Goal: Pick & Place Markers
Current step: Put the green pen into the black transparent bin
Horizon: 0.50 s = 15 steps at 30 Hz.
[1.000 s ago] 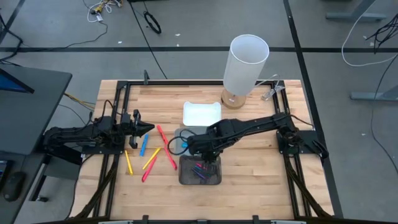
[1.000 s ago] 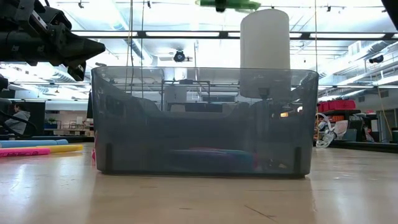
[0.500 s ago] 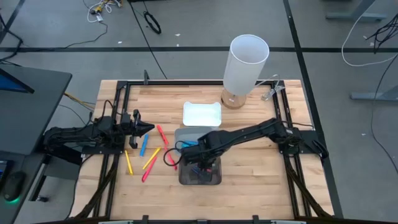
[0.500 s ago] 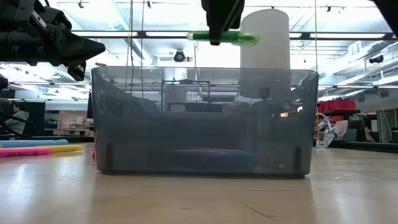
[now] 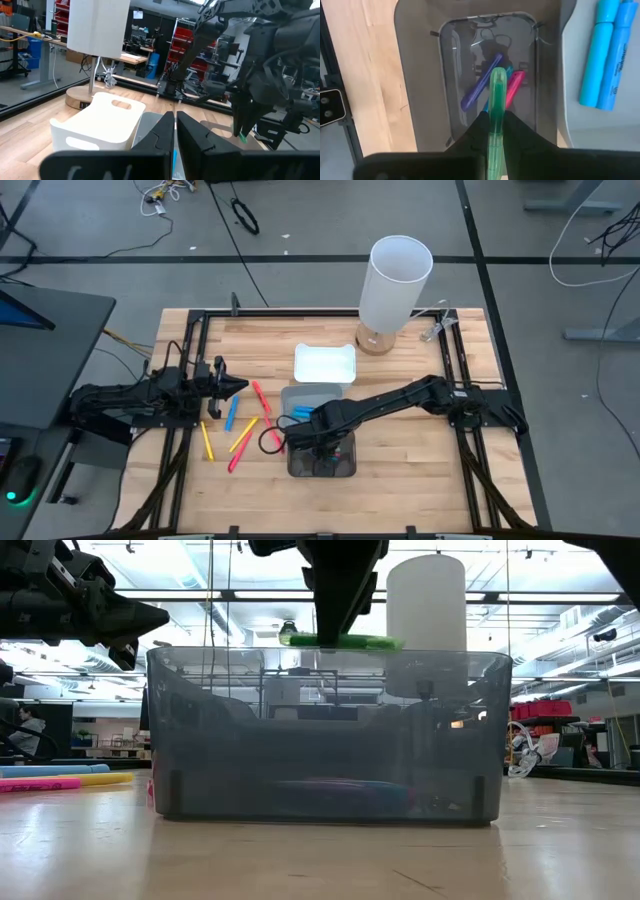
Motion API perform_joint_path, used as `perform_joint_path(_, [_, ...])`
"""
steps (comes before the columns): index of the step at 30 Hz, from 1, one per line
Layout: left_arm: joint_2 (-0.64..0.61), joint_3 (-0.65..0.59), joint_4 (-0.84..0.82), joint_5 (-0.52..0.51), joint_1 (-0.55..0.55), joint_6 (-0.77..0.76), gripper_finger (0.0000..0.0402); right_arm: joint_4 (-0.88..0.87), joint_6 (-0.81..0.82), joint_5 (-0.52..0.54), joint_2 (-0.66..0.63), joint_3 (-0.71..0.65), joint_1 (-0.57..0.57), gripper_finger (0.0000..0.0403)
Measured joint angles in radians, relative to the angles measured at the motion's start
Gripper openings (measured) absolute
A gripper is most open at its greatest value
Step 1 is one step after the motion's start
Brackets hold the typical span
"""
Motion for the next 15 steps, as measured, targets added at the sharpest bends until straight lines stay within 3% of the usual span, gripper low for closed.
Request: perform_joint_path(15, [0.0,0.0,0.0,0.0,0.0,0.0,0.0023,0.055,-0.004,-0.006,0.093,-0.023,-0.001,0.0025])
